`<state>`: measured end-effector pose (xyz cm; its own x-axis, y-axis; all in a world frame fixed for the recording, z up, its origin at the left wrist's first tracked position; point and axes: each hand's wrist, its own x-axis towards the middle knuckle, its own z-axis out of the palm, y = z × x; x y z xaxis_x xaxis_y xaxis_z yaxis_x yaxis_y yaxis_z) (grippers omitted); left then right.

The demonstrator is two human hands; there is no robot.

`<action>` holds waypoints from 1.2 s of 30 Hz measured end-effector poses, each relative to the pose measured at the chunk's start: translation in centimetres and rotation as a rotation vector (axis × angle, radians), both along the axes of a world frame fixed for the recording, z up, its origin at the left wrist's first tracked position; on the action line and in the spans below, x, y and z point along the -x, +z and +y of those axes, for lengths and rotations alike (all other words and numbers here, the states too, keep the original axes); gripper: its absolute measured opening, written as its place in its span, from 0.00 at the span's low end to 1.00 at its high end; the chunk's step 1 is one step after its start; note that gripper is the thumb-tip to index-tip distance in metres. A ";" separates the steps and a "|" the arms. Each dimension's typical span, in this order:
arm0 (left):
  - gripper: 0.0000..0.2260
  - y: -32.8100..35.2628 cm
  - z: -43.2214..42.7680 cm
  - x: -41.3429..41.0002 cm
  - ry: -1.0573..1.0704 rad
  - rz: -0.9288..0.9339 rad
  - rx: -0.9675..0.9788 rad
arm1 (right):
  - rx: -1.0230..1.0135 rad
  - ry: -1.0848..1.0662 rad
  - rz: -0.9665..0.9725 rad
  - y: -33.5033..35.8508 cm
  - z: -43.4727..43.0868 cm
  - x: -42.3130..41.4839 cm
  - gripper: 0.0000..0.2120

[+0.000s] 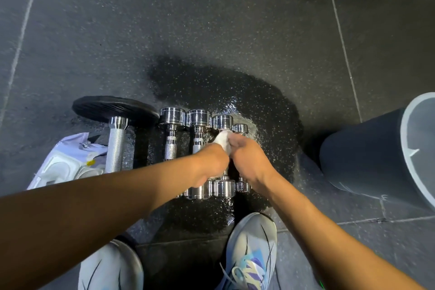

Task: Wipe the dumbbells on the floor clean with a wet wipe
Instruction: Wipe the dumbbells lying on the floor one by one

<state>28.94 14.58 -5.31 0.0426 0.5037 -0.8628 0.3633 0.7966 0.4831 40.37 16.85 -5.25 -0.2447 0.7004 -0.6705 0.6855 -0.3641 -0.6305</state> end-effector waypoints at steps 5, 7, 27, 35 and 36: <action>0.12 0.6 0.5 0.7 0.058 -0.058 0.046 | 0.041 0.170 -0.094 0.6 -0.1 -0.4 0.11; 0.15 0.2 1.5 1.1 0.152 -0.040 0.019 | 0.153 0.223 -0.112 0.2 -0.7 -1.3 0.13; 0.08 4.2 3.7 6.1 0.050 0.027 -0.196 | -0.206 0.243 -0.304 -0.9 -1.2 2.2 0.21; 0.12 5.0 3.6 7.1 -0.570 0.620 -0.651 | 0.026 0.166 -0.384 -2.9 -1.9 1.6 0.16; 0.13 5.0 3.3 7.2 -0.673 0.664 -0.621 | 0.072 0.026 -0.314 -2.5 -1.6 1.9 0.14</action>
<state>21.74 17.86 -0.33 0.0937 0.9007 -0.4242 0.9599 0.0312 0.2785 38.44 15.26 -7.78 -0.0352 0.6447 -0.7636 0.8522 -0.3797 -0.3599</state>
